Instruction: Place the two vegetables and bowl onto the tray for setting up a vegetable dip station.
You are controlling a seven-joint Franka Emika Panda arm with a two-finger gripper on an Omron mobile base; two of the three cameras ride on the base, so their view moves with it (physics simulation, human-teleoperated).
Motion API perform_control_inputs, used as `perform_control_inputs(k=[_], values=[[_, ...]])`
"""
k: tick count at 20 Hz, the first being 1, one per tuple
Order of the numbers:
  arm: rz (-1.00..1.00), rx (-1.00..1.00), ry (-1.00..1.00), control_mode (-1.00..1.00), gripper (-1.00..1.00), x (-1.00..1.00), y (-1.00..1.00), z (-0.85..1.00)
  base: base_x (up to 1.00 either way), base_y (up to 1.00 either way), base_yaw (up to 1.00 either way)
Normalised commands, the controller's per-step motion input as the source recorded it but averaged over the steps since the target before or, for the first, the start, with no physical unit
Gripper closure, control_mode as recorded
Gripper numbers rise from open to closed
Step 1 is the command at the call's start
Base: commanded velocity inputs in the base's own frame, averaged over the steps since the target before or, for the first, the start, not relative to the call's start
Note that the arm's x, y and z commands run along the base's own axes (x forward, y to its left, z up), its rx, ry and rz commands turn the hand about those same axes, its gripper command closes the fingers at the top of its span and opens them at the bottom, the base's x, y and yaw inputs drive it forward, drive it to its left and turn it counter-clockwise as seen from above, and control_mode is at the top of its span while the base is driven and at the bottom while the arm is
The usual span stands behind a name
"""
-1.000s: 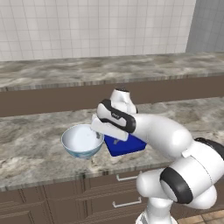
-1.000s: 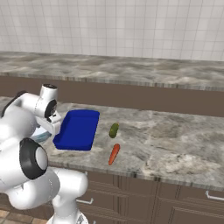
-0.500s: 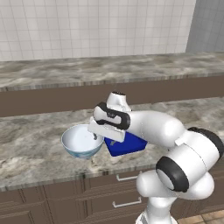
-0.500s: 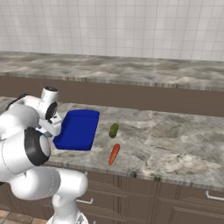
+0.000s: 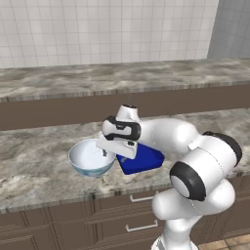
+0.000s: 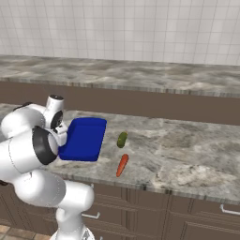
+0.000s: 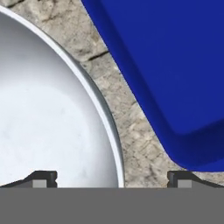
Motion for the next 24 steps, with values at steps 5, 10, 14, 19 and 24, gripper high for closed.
perform_control_inputs(k=[5,10,14,19,24], values=[[0.0,0.0,0.0,-1.0,-1.0,0.21,0.05,-0.16,0.0,0.0,0.0],[0.0,0.0,0.0,-1.0,-1.0,0.09,0.03,-0.14,0.0,0.0,0.0],[0.0,0.0,0.0,-1.0,1.0,0.03,0.07,-0.14,0.0,0.0,0.0],[0.0,0.0,0.02,-1.0,1.0,0.06,0.09,-0.09,0.0,0.0,0.0],[0.0,0.0,0.04,-1.0,1.0,-0.01,0.04,-0.03,0.0,0.0,0.0]])
